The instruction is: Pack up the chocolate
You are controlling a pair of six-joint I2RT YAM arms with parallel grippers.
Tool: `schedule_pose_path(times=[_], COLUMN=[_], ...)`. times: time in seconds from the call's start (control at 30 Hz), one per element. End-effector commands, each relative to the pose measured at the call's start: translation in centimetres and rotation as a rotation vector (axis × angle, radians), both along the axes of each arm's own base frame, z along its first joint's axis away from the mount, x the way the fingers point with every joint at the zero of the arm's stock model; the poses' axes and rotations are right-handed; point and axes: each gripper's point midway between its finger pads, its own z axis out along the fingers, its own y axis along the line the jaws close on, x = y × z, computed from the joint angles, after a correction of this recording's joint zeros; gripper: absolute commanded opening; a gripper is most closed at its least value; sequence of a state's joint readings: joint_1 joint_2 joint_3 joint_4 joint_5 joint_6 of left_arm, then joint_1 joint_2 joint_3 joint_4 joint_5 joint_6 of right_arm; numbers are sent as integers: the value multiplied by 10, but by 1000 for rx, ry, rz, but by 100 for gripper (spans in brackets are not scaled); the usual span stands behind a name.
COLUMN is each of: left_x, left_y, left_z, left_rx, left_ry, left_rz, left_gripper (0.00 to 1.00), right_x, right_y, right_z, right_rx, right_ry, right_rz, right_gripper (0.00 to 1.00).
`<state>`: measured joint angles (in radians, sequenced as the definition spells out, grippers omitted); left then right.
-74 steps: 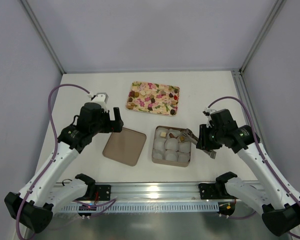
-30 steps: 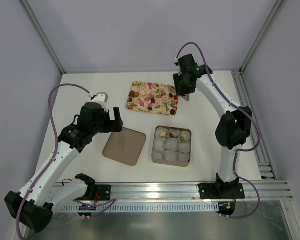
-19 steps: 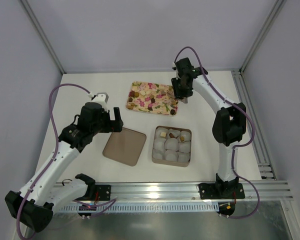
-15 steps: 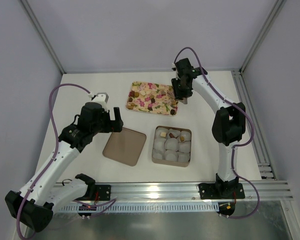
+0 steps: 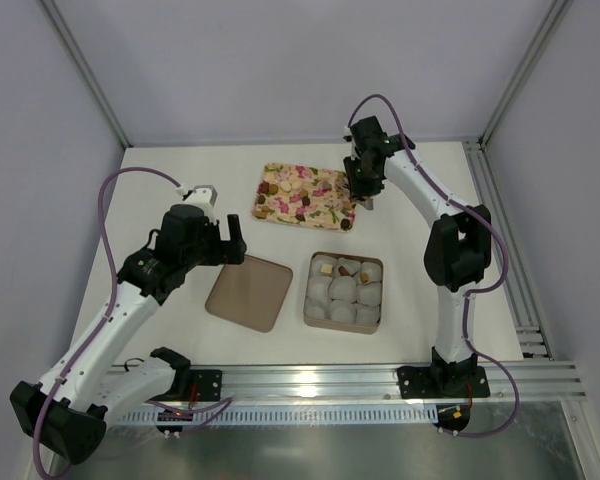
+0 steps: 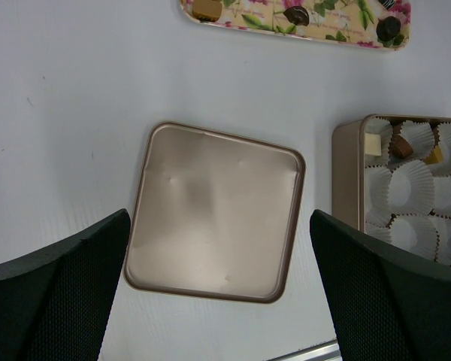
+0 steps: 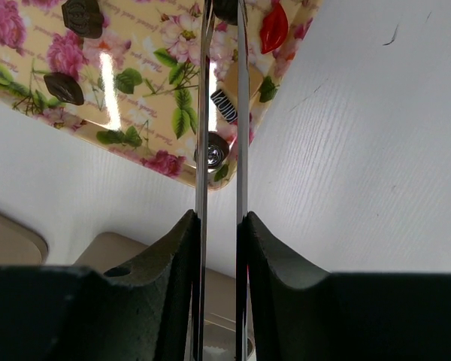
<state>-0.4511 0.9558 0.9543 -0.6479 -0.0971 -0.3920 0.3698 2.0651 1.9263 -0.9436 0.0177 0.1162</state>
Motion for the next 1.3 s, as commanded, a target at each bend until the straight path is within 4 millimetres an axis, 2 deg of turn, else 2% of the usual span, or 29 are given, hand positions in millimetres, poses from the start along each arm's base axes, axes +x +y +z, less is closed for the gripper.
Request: schedule_pose_path(times=[0.0,0.13,0.33,0.53,0.57,0.6,0.63,0.67,0.7,0.77,0.8,0.83,0.9,0.93,0.97,1.1,1.23,1.27], left_x=[6,6,6,5,4,5,5,5,5,5,4,5,5,5,5,5,6,6], left_y=[1,1,2,2,2,2,2,2,1,2,1,2,2,2,2,2,3,2], left_z=[17,17,18,19,19,19,19,18,19,18,18,18,18,18,18,17,16,15], left_rx=[-9,-11,-12,-16,-16,-16,-16,-15,-16,-15,-15,-14,-15,-15,-17,-13,-11,-10], left_ry=[-44,-46,-49,-53,-53,-52,-52,-50,-51,-50,-50,-47,-48,-48,-49,-46,-44,-41], left_rz=[12,14,16,17,17,16,16,16,14,16,14,18,18,18,19,21,25,25], left_gripper=[100,100,100,100,100,100,100,100,100,100,100,100,100,100,100,100,100,100], right_x=[-4,-13,-29,-58,-66,-74,-78,-87,-98,-114,-122,-134,-148,-158,-168,-203,-242,-248], right_y=[12,15,17,20,20,20,18,17,16,12,10,7,6,3,0,-5,2,2], right_z=[39,58,69,91,87,99,101,94,106,100,110,102,102,111,101,95,76,77], right_rx=[92,136,181,229,229,246,247,242,257,263,280,281,291,309,309,336,363,371], right_ry=[-60,-82,-90,-120,-106,-134,-137,-120,-148,-136,-166,-141,-141,-169,-145,-132,-81,-88], right_rz=[9,14,14,32,37,43,43,45,51,51,55,55,61,69,65,69,101,111], right_gripper=[30,30,30,29,29,29,29,29,29,29,29,29,29,29,29,29,29,29])
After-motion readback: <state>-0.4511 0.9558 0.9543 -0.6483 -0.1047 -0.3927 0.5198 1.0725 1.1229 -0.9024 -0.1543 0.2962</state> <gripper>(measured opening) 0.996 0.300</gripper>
